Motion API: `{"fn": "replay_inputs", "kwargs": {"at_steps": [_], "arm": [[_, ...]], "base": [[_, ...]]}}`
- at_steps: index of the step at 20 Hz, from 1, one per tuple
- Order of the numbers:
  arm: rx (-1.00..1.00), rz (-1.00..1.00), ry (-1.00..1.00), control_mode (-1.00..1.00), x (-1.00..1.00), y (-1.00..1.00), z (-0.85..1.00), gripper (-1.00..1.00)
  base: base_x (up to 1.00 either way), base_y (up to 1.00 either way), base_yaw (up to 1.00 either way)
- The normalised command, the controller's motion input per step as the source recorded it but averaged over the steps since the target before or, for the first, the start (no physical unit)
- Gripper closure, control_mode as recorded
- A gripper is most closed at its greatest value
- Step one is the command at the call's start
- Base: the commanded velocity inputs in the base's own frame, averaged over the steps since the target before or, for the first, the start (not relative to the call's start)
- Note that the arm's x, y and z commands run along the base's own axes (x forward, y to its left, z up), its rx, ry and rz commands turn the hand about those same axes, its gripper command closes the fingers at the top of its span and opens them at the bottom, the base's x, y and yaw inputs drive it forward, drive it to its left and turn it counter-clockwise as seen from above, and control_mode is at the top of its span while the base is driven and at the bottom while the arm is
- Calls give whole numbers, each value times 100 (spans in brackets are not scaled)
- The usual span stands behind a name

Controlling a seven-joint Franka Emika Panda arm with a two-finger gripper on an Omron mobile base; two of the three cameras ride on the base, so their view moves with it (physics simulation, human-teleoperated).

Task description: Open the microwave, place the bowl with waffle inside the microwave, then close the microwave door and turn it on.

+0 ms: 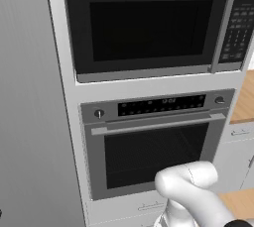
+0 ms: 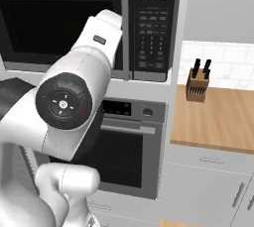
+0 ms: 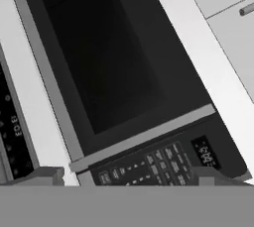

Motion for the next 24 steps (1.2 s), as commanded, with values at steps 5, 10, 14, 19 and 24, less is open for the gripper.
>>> {"fn": "replay_inputs", "kwargs": {"at_steps": [5,10,14,19,24], "arm": [[5,1,-23,-100,-79,-26,-32,-100],[2,11,-6,-100,-9,-29,-26,-100],[0,17,0,-100,31,-11,-32,100],[0,3,0,-100,46,-10,-36,100],[-10,-15,0,-100,53,0,-30,100]], "base": [[0,0,0],[0,0,0],[0,0,0],[0,0,0],[0,0,0]]}}
